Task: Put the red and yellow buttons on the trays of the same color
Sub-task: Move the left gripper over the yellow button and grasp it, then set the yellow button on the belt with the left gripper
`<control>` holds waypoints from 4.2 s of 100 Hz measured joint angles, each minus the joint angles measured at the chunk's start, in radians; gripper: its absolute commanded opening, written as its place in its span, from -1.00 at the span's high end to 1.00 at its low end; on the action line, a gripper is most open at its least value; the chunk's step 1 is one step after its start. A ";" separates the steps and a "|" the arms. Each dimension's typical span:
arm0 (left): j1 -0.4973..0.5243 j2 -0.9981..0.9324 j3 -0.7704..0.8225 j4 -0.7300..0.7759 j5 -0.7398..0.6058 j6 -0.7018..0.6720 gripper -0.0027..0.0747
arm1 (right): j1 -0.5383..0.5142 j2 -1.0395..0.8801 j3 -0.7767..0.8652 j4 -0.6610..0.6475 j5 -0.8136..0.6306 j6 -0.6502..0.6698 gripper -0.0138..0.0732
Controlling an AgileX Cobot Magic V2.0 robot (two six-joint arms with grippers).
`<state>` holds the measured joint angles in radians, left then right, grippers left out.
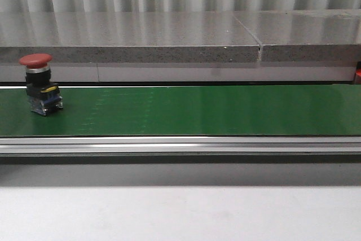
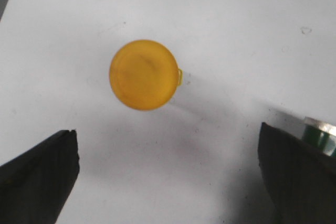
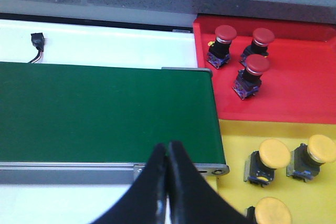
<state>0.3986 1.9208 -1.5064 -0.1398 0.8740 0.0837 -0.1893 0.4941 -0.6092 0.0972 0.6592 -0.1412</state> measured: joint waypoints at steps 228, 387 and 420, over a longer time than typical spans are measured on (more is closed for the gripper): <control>-0.191 -0.327 0.100 -0.036 0.125 0.029 0.98 | 0.000 0.000 0.000 0.000 0.000 0.000 0.84; -0.373 -0.409 0.338 -0.070 -0.037 0.060 -0.77 | 0.000 0.000 0.000 0.000 0.000 0.000 0.84; -0.489 -0.663 0.356 -0.072 -0.074 0.066 -0.77 | 0.000 0.000 0.000 0.000 0.000 0.000 0.84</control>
<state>-0.0909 1.2579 -1.1499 -0.2120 0.7997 0.1500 -0.1893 0.4941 -0.6092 0.0972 0.6592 -0.1412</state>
